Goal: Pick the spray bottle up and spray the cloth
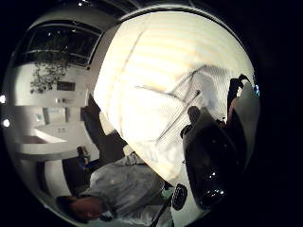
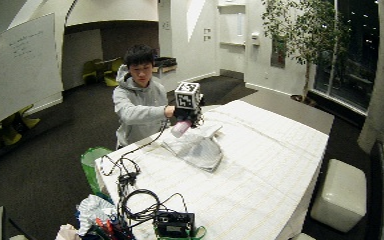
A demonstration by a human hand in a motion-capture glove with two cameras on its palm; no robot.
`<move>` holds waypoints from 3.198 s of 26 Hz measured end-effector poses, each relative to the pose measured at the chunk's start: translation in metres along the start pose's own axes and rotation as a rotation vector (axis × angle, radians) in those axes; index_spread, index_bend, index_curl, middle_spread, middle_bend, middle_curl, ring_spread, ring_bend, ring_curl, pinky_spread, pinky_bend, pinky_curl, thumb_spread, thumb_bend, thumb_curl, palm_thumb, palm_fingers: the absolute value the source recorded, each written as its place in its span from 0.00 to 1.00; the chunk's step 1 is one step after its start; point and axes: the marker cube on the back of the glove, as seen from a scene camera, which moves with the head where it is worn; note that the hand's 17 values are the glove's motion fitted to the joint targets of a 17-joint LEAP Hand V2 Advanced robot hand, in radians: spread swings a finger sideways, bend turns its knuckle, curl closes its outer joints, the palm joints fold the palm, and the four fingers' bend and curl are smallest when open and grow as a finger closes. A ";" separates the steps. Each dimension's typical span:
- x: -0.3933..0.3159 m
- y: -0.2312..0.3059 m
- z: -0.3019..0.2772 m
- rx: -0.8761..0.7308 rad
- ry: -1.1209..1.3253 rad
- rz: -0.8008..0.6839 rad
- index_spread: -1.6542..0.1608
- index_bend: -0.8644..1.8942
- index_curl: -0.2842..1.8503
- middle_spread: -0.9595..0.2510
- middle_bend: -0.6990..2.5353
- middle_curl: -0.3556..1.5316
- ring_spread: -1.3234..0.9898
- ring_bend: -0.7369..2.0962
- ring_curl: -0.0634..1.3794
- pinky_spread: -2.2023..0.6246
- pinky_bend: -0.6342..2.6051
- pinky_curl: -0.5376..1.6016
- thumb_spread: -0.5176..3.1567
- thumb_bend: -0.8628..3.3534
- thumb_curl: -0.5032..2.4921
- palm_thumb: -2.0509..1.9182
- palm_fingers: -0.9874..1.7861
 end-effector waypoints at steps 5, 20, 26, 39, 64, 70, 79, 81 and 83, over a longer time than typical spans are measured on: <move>-0.010 0.002 0.032 -0.096 0.103 0.017 0.84 0.53 0.38 0.76 0.41 0.45 0.52 0.49 0.36 0.71 0.31 0.45 0.17 0.20 0.39 0.76 0.86; -0.011 0.013 0.050 -0.161 0.145 0.014 0.84 0.53 0.39 0.76 0.42 0.46 0.52 0.49 0.37 0.71 0.31 0.45 0.16 0.20 0.40 0.76 0.86; -0.023 0.016 0.026 -0.120 0.161 0.012 0.84 0.53 0.39 0.76 0.42 0.46 0.52 0.49 0.37 0.71 0.31 0.46 0.16 0.20 0.40 0.76 0.86; -0.041 0.013 0.067 -0.028 0.100 -0.077 0.84 0.53 0.39 0.76 0.42 0.46 0.52 0.49 0.37 0.71 0.31 0.46 0.16 0.20 0.41 0.76 0.86; -0.235 -0.049 0.054 0.667 -1.298 -0.273 0.84 0.51 0.39 0.76 0.41 0.45 0.53 0.49 0.37 0.71 0.31 0.46 0.17 0.20 0.41 0.76 0.85; -0.238 -0.089 0.087 0.679 -1.221 -0.180 0.84 0.51 0.40 0.76 0.41 0.45 0.53 0.49 0.37 0.71 0.31 0.47 0.17 0.20 0.42 0.76 0.85; -0.234 -0.128 0.134 0.648 -1.111 -0.103 0.84 0.51 0.40 0.76 0.41 0.45 0.53 0.49 0.37 0.71 0.31 0.47 0.17 0.20 0.42 0.76 0.85; -0.235 -0.133 0.142 0.628 -1.087 -0.103 0.84 0.51 0.40 0.76 0.41 0.45 0.53 0.49 0.37 0.71 0.31 0.47 0.17 0.20 0.42 0.76 0.85; -0.236 -0.138 0.151 0.592 -1.065 -0.106 0.84 0.51 0.40 0.76 0.41 0.46 0.53 0.49 0.37 0.71 0.31 0.47 0.17 0.20 0.42 0.76 0.85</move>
